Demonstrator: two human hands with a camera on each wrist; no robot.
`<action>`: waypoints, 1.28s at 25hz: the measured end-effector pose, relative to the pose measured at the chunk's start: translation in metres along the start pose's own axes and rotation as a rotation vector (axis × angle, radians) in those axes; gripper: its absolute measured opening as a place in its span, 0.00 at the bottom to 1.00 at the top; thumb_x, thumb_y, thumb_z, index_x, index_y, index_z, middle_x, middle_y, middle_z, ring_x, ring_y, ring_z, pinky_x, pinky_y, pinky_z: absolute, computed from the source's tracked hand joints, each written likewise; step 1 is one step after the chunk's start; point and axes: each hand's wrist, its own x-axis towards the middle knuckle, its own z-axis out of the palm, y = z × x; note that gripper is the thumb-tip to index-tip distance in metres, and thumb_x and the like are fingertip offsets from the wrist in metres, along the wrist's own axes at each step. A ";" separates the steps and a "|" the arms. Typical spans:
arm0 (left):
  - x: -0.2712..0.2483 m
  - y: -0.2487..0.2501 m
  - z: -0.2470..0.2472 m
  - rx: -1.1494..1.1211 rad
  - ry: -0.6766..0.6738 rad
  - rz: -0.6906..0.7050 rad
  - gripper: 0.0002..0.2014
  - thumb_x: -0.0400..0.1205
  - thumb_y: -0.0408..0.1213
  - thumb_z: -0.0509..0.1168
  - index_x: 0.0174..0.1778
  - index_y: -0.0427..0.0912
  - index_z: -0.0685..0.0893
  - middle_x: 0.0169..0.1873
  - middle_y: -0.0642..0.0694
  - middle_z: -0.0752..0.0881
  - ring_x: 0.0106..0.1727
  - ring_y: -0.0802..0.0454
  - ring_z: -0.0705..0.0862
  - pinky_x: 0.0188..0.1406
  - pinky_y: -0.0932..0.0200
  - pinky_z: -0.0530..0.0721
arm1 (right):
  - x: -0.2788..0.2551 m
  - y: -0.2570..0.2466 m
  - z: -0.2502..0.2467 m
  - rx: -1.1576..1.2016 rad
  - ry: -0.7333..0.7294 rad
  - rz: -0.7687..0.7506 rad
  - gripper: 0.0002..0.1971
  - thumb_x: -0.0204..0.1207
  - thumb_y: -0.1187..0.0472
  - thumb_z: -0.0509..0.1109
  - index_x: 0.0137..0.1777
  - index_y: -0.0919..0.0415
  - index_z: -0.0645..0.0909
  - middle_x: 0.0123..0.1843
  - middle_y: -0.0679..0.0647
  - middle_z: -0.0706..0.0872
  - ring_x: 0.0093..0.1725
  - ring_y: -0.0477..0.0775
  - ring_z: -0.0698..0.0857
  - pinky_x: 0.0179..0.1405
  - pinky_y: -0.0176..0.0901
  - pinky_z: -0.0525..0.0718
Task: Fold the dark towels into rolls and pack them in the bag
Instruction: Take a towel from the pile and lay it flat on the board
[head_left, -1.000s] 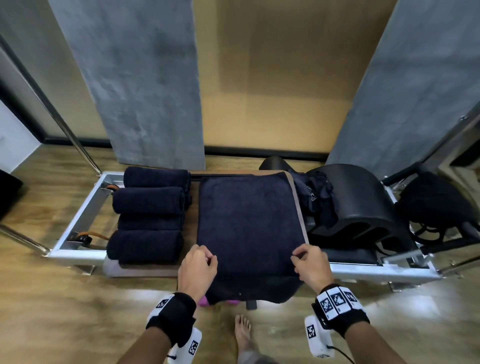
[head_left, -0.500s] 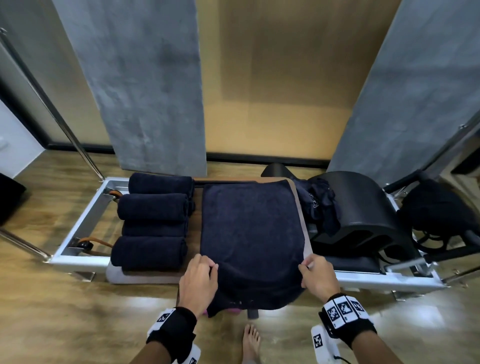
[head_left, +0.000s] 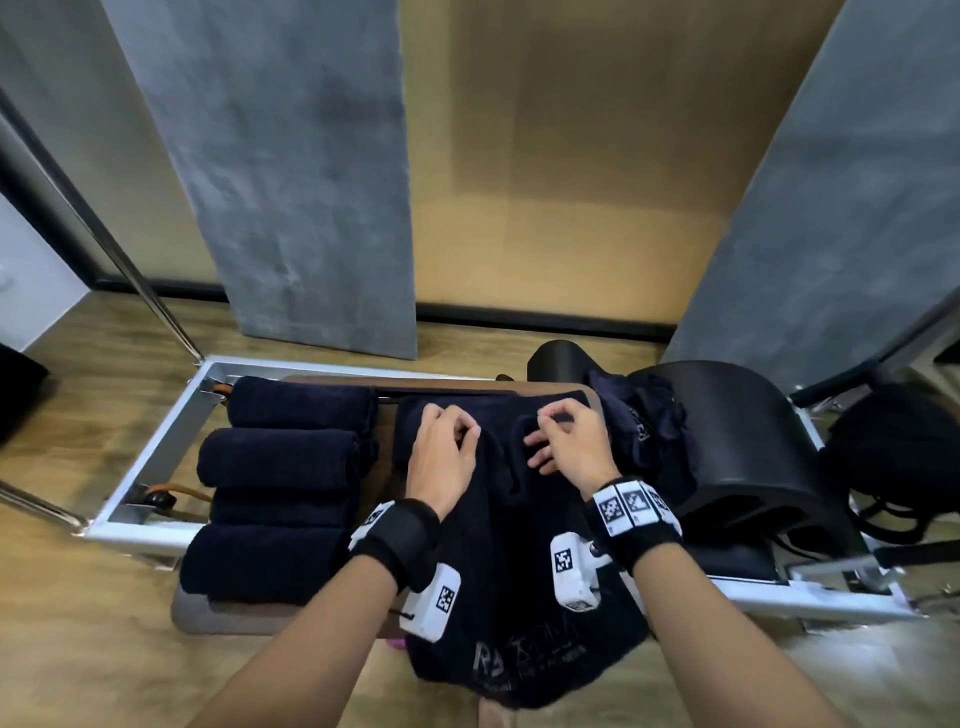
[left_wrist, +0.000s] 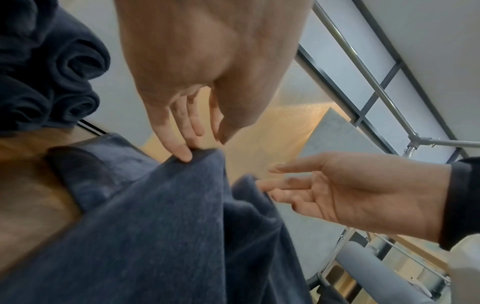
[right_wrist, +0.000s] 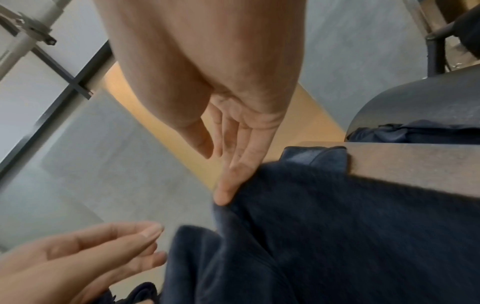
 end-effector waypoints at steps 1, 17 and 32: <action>0.000 -0.006 0.001 -0.026 -0.005 0.006 0.03 0.87 0.40 0.72 0.53 0.48 0.85 0.54 0.54 0.75 0.51 0.61 0.82 0.61 0.55 0.85 | 0.002 0.005 -0.003 0.024 0.002 0.008 0.03 0.89 0.65 0.67 0.59 0.59 0.79 0.42 0.65 0.93 0.28 0.62 0.88 0.22 0.46 0.85; -0.086 -0.081 -0.006 -0.213 0.056 -0.341 0.06 0.89 0.33 0.66 0.45 0.41 0.82 0.38 0.33 0.91 0.34 0.41 0.92 0.39 0.35 0.93 | -0.068 0.089 -0.031 0.220 0.090 0.341 0.06 0.89 0.68 0.66 0.61 0.64 0.72 0.45 0.77 0.91 0.29 0.68 0.91 0.24 0.52 0.91; -0.195 -0.113 -0.009 0.584 -0.193 0.152 0.36 0.81 0.74 0.59 0.79 0.57 0.77 0.80 0.59 0.74 0.83 0.53 0.73 0.79 0.41 0.72 | -0.147 0.145 -0.024 -0.678 0.070 -0.214 0.08 0.75 0.65 0.80 0.48 0.51 0.88 0.51 0.44 0.80 0.58 0.51 0.81 0.63 0.43 0.80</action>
